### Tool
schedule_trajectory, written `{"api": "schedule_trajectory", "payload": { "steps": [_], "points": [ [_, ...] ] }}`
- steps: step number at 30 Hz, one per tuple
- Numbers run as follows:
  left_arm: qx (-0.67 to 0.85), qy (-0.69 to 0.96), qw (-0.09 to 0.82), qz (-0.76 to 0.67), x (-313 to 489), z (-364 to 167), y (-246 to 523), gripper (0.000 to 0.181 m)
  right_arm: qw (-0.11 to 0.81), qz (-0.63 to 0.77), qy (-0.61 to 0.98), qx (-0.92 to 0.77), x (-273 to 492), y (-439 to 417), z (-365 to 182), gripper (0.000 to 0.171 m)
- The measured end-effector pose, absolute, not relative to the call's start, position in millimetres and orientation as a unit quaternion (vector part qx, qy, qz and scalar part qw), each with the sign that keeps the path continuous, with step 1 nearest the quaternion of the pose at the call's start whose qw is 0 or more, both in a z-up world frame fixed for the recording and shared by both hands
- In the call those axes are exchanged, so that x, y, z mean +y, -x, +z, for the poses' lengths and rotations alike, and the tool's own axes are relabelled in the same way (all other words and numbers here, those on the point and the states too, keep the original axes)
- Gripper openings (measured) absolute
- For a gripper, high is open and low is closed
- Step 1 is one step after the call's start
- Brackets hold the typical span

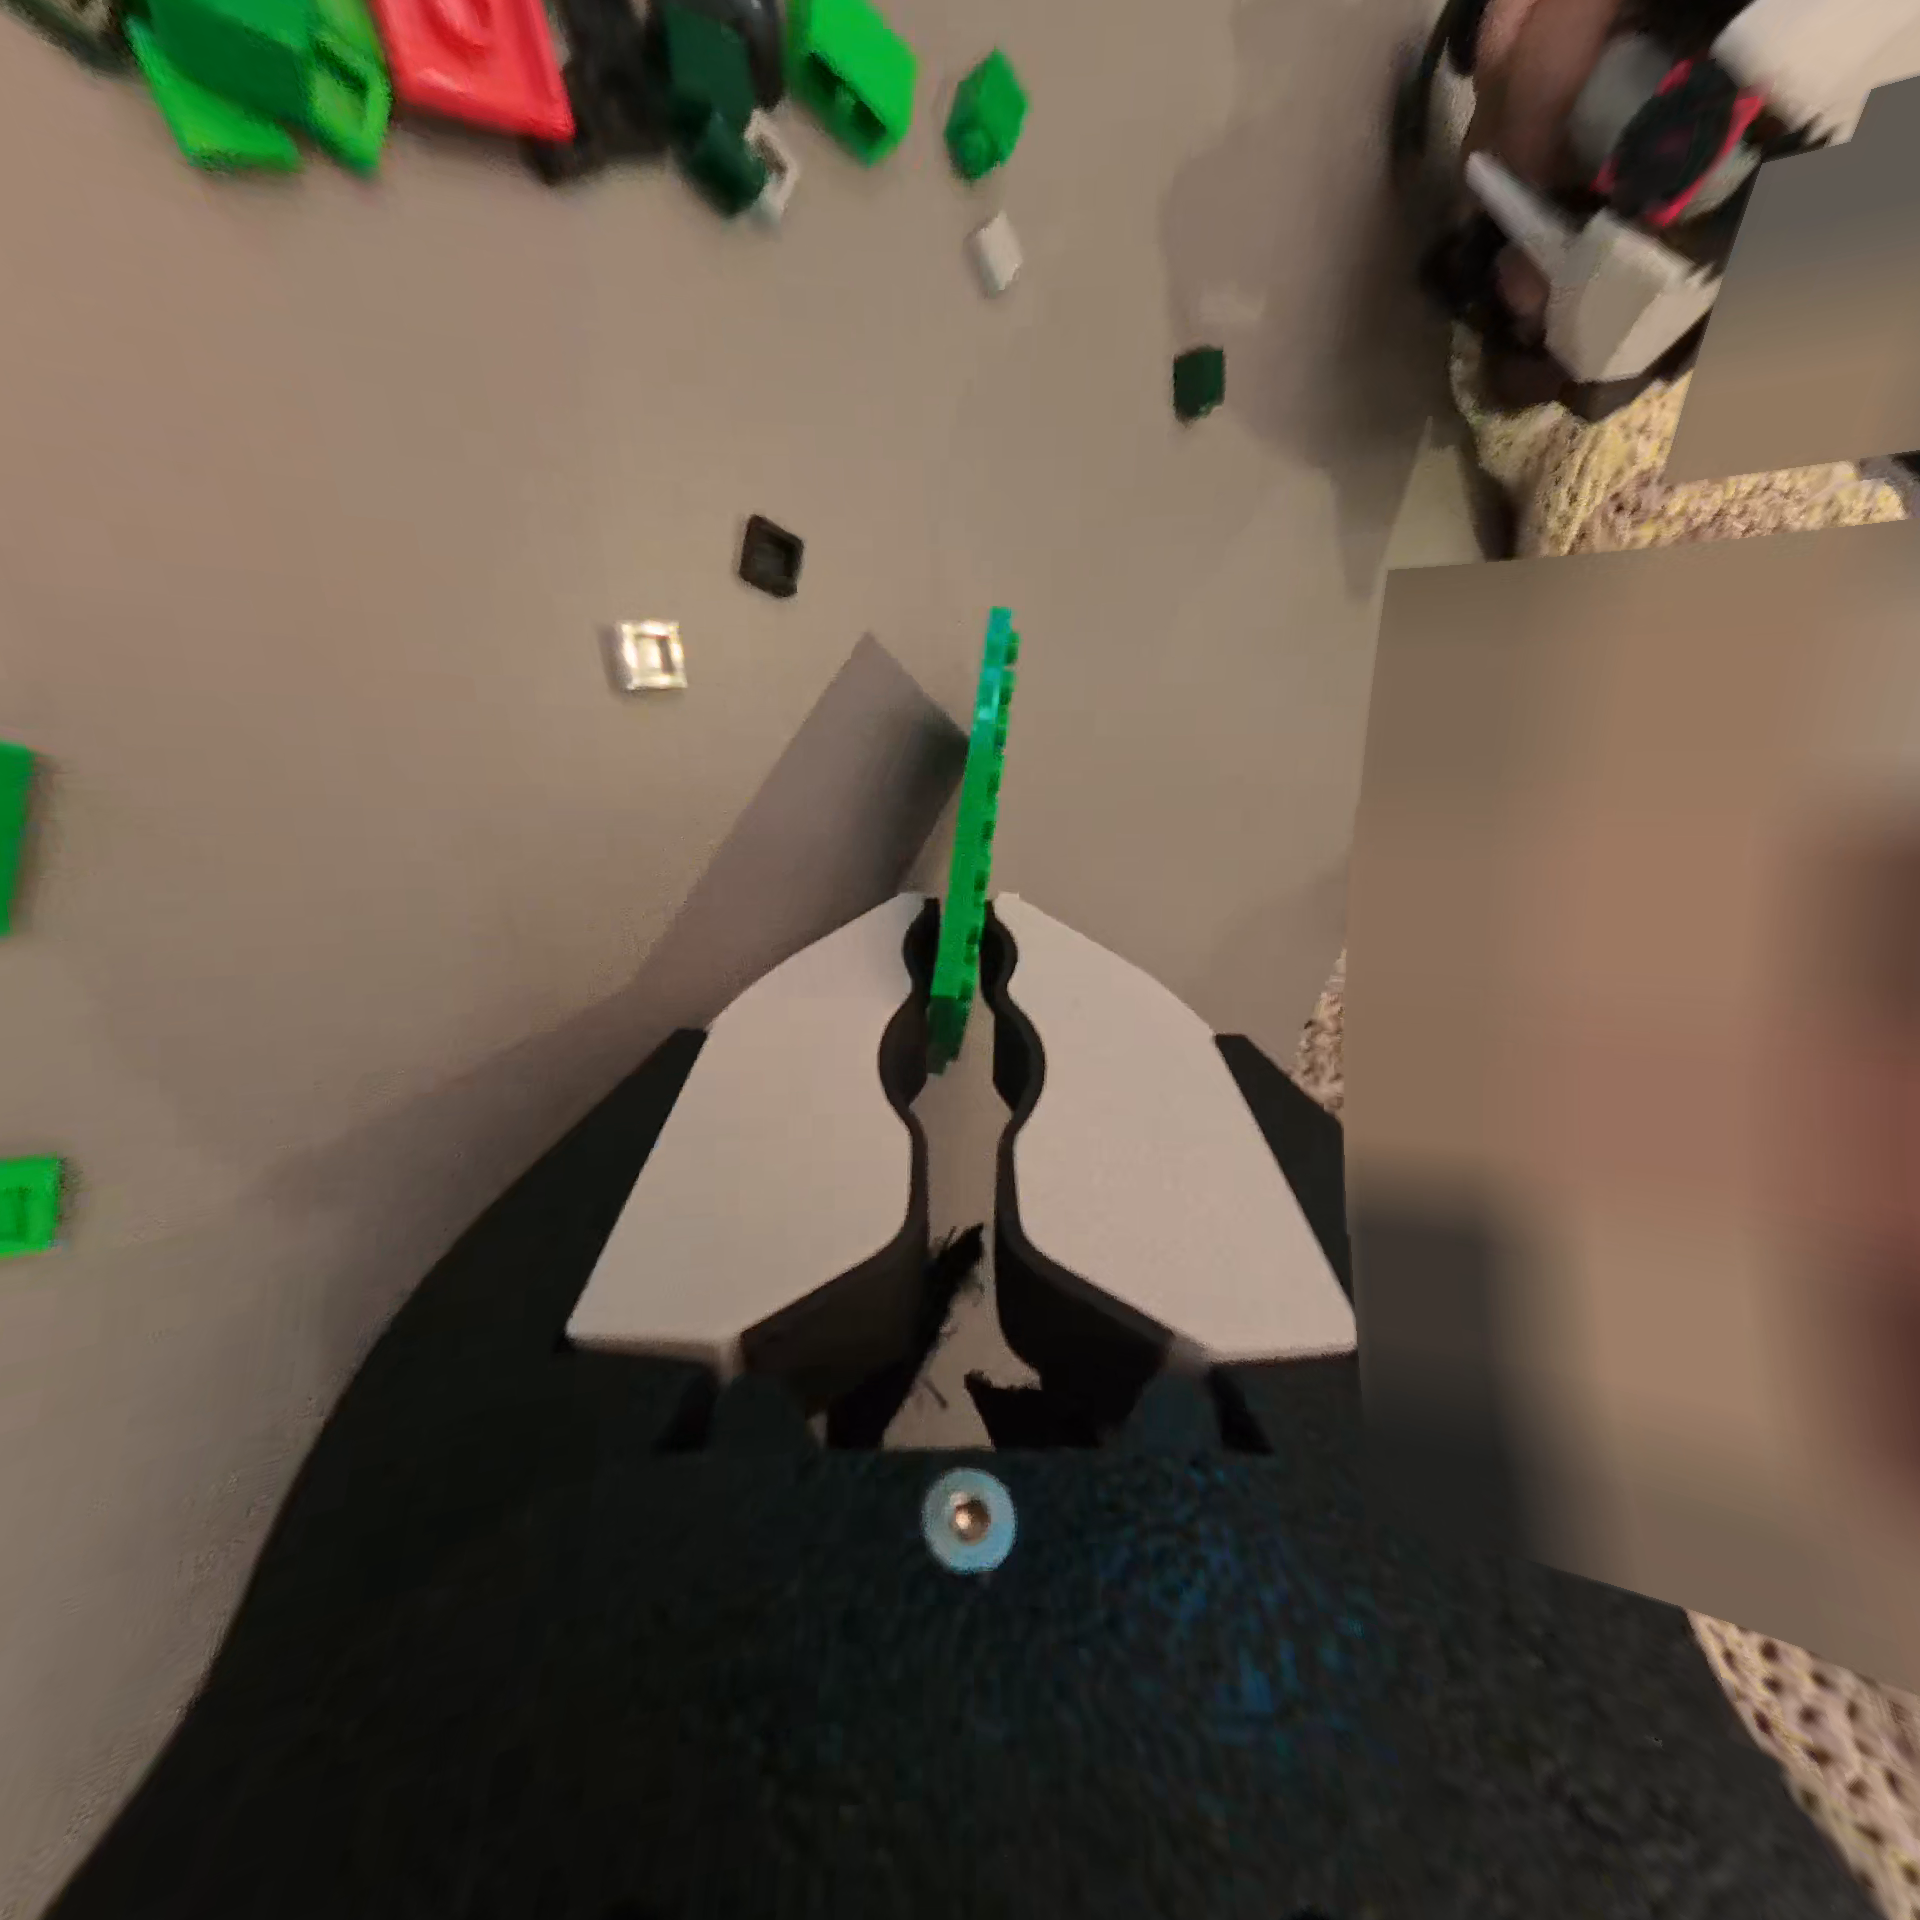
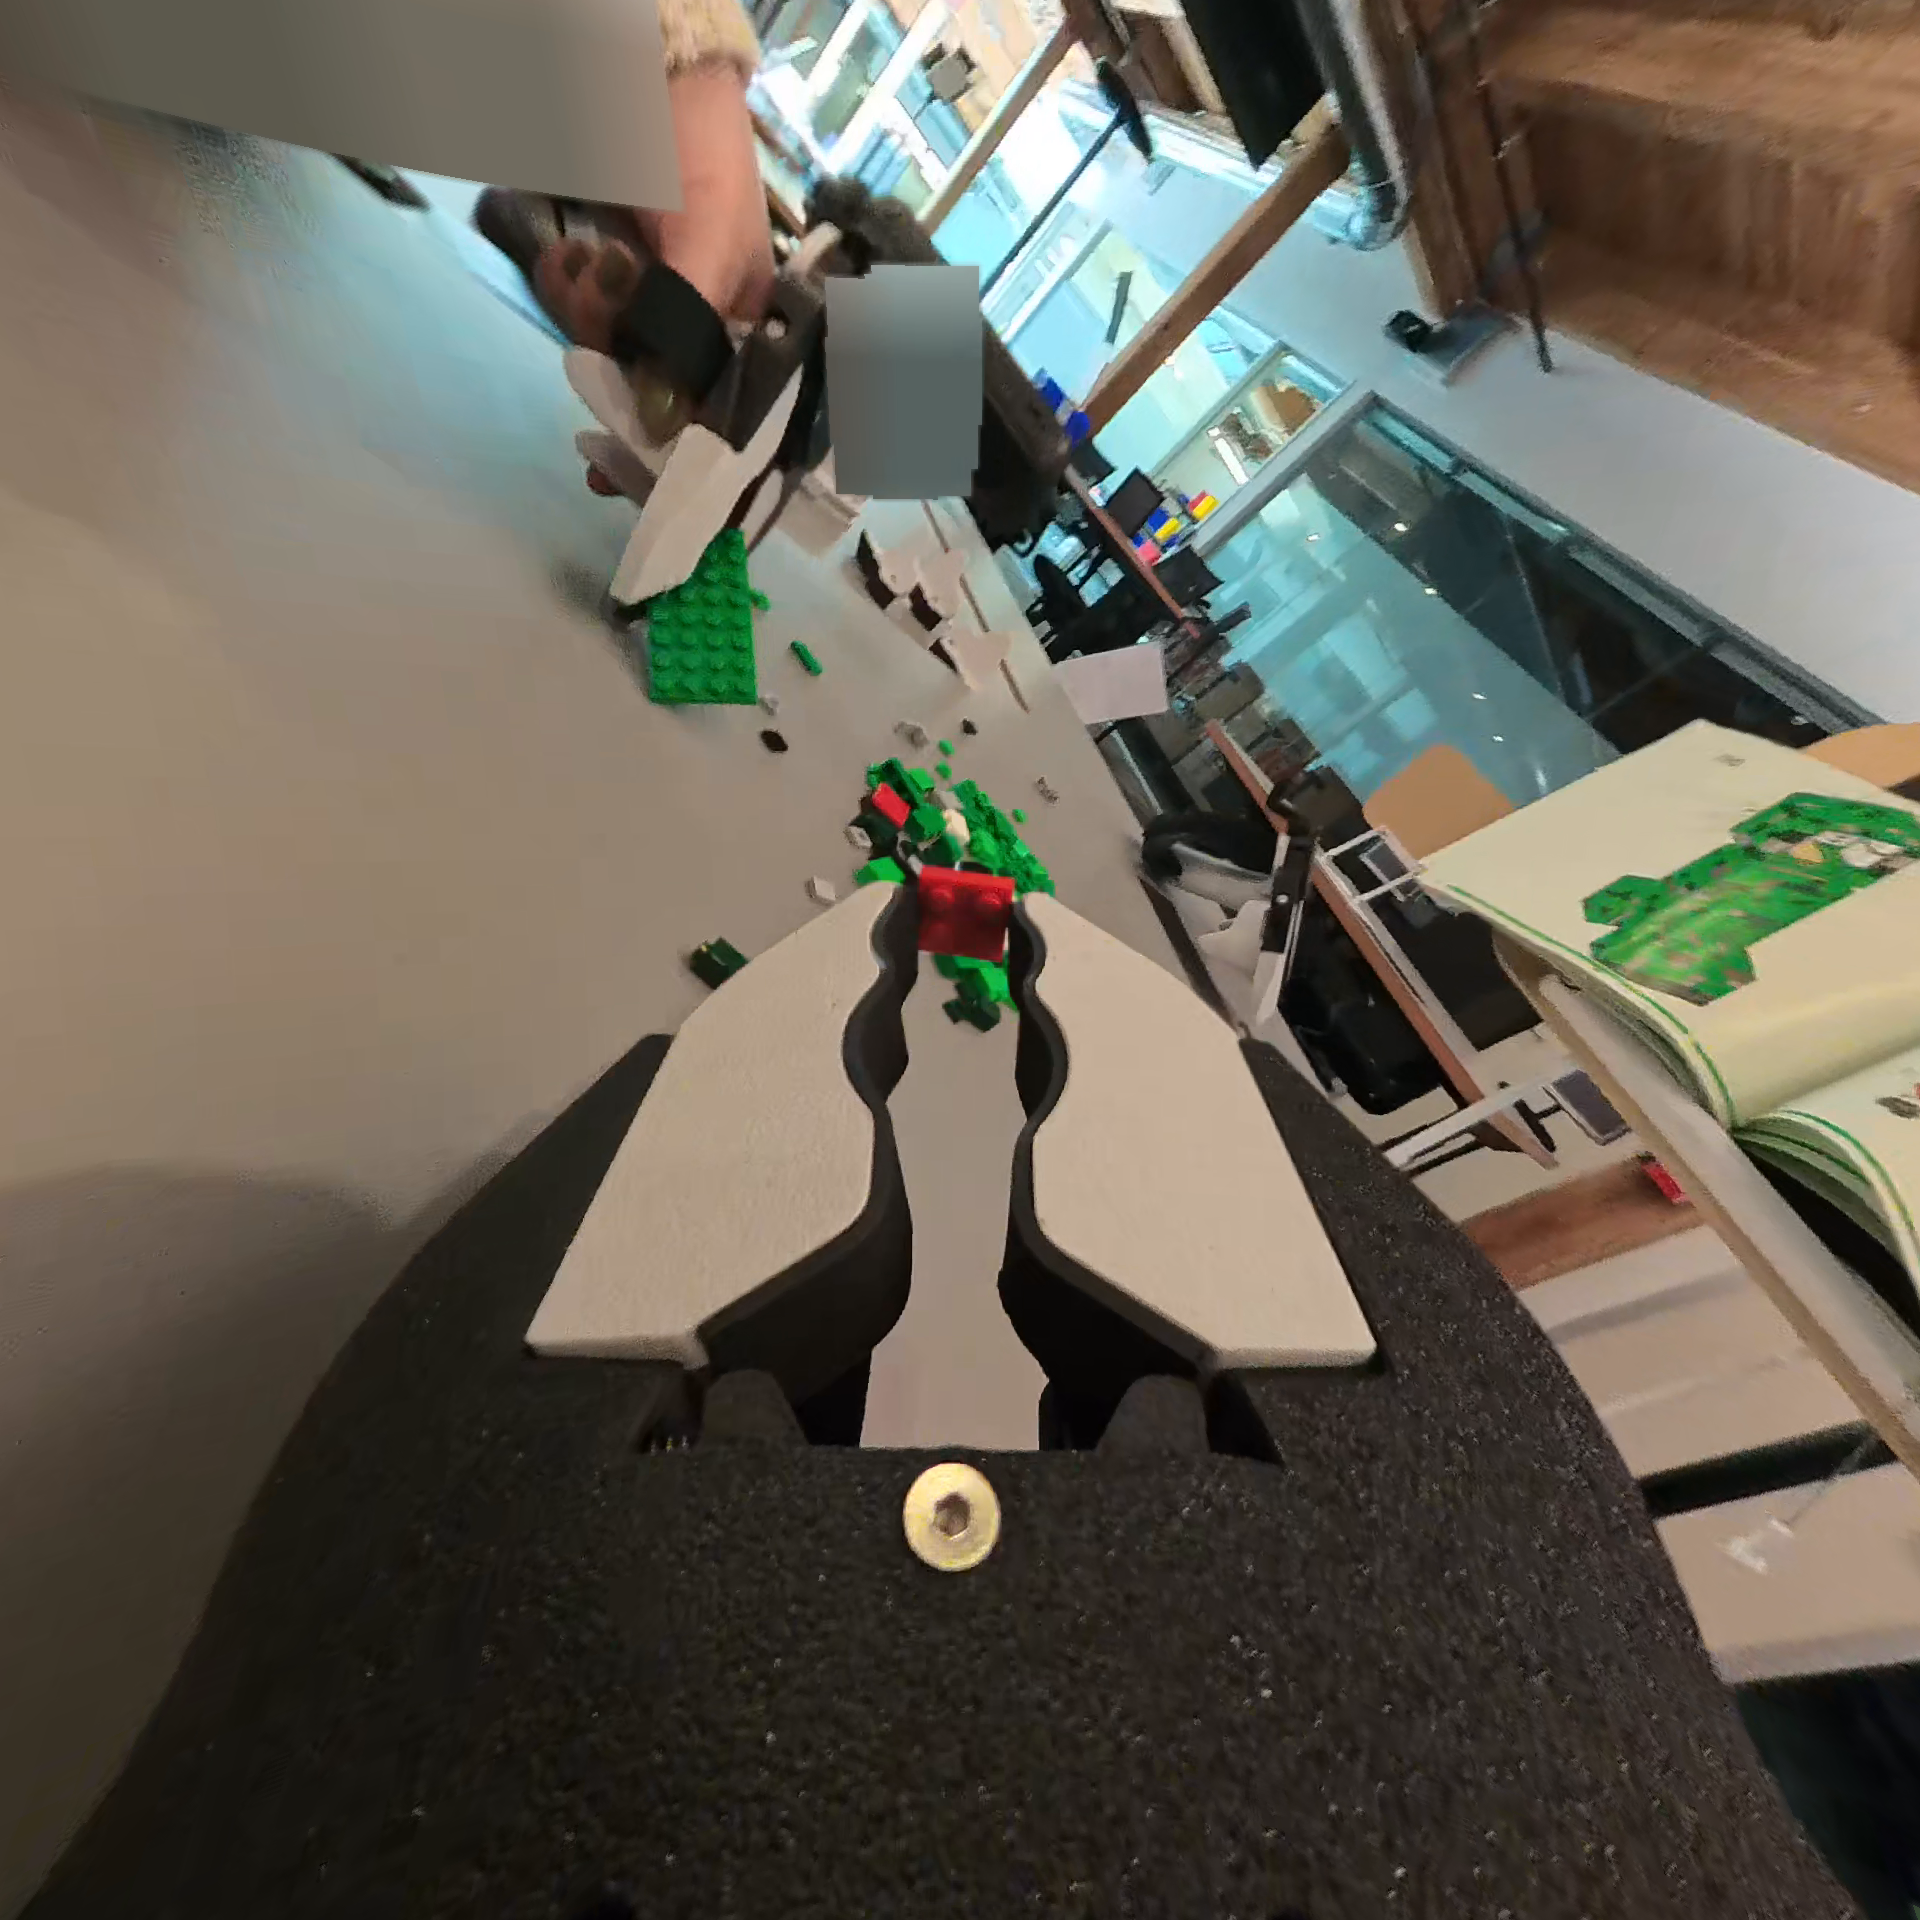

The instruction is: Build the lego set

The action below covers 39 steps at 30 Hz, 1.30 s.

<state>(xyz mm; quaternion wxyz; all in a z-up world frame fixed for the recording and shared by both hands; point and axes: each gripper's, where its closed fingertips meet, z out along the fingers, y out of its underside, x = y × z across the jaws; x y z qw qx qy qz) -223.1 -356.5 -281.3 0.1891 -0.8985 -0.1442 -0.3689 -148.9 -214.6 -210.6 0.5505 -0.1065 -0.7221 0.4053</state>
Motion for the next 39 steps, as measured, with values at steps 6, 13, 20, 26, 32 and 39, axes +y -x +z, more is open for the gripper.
{"api": "schedule_trajectory", "payload": {
  "steps": [6,13,20,26,32,39],
  "points": [
    [-0.203,0.905,0.245,-0.282,-352.1,-268.0,232.8,0.059,0.528,0.392,0.083,-0.749,-207.7,159.8,-223.4,0.016],
    [-0.128,0.905,0.394,-0.093,-290.1,-221.9,214.4,0.072,0.551,0.327,0.046,-0.766,-194.6,172.5,-235.1,0.016],
    [0.001,0.868,0.496,-0.006,-194.7,-219.7,178.0,0.033,0.569,0.281,0.065,-0.77,-182.2,181.1,-239.7,0.016],
    [0.002,0.886,0.46,-0.053,-177.0,-239.7,169.9,0.018,0.572,0.27,0.052,-0.773,-184.4,180.4,-241.9,0.016],
    [-0.019,0.86,0.498,-0.112,-177.1,-229.4,173.0,0.008,0.59,0.326,0.057,-0.736,-187.3,175.2,-222.6,0.022],
    [-0.063,0.791,0.515,-0.324,-190.6,-215.5,162.3,0.008,0.523,0.445,0.058,-0.725,-198.0,159.6,-212.1,0.026]
  ]
}}
